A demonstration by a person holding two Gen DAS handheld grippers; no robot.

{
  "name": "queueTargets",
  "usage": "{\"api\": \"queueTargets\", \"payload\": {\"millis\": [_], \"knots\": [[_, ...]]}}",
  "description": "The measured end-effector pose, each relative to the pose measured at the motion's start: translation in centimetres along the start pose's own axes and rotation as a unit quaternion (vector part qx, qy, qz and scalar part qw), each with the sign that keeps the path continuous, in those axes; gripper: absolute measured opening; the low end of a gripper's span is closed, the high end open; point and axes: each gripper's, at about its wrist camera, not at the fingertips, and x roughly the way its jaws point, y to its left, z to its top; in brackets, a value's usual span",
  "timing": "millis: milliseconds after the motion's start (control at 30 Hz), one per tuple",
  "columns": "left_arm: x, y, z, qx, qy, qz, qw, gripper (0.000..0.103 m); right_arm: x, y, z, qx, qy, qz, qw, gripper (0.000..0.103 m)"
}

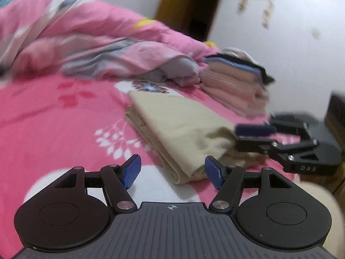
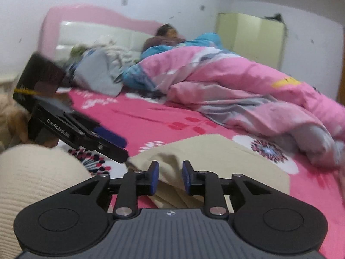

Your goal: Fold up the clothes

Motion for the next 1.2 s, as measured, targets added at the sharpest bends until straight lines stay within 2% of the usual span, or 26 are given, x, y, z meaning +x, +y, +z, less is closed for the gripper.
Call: {"api": "queueTargets", "payload": {"millis": [167,200,267,367,433,467,667,733,767,833,867,967,1067,1167,1200], "knots": [[1.4,-0.7,0.0,0.041,0.006,0.011,0.9991,0.064,0.3,0.2,0.2,-0.001,0.004,-0.011,1.000,0.031],[1.6,-0.8,0.0,0.047,0.008,0.012,0.9988,0.062,0.3,0.2,0.2,0.000,0.005,-0.016,1.000,0.031],[2.0,-0.9,0.0,0.054,0.013,0.012,0.9984,0.052,0.1,-0.1,0.1,0.003,0.007,-0.026,1.000,0.031],[2.0,-0.9,-0.1,0.051,0.014,0.004,0.9986,0.047,-0.3,-0.9,-0.4,0.019,0.003,-0.044,0.999,0.032],[1.9,-0.9,-0.1,0.046,0.012,0.002,0.9989,0.047,0.3,-2.2,0.4,0.047,0.007,-0.042,0.998,0.036],[1.8,-0.8,-0.1,0.040,0.011,-0.001,0.9991,0.047,0.8,-2.9,1.0,0.063,0.010,-0.038,0.997,0.040],[1.4,0.2,-0.4,-0.023,-0.008,-0.036,0.9991,0.047,3.7,-7.3,4.5,0.159,0.030,-0.017,0.987,0.044],[1.3,0.7,-0.5,-0.056,-0.018,-0.056,0.9967,0.047,4.7,-8.8,5.7,0.191,0.037,-0.010,0.981,0.058],[1.2,1.0,-0.6,-0.072,-0.022,-0.066,0.9950,0.047,5.2,-9.5,6.3,0.206,0.040,-0.006,0.978,0.070],[1.4,1.3,-0.7,-0.095,-0.028,-0.076,0.9922,0.047,6.2,-11.0,7.5,0.238,0.047,0.001,0.970,0.071],[1.5,1.4,-0.7,-0.102,-0.028,-0.077,0.9914,0.047,7.4,-11.6,8.2,0.247,0.060,0.004,0.967,0.072],[2.1,1.6,-0.7,-0.114,-0.019,-0.072,0.9906,0.045,13.7,-12.4,9.3,0.256,0.138,0.001,0.957,0.072],[2.7,2.0,-0.6,-0.133,-0.007,-0.077,0.9881,0.036,19.1,-12.4,8.8,0.264,0.215,-0.017,0.940,0.072],[2.8,2.2,-0.6,-0.137,-0.007,-0.086,0.9869,0.026,22.0,-11.4,8.2,0.224,0.255,-0.045,0.940,0.067],[2.8,2.2,-0.6,-0.135,-0.008,-0.087,0.9869,0.025,22.6,-11.0,8.0,0.200,0.265,-0.050,0.942,0.059]]}}
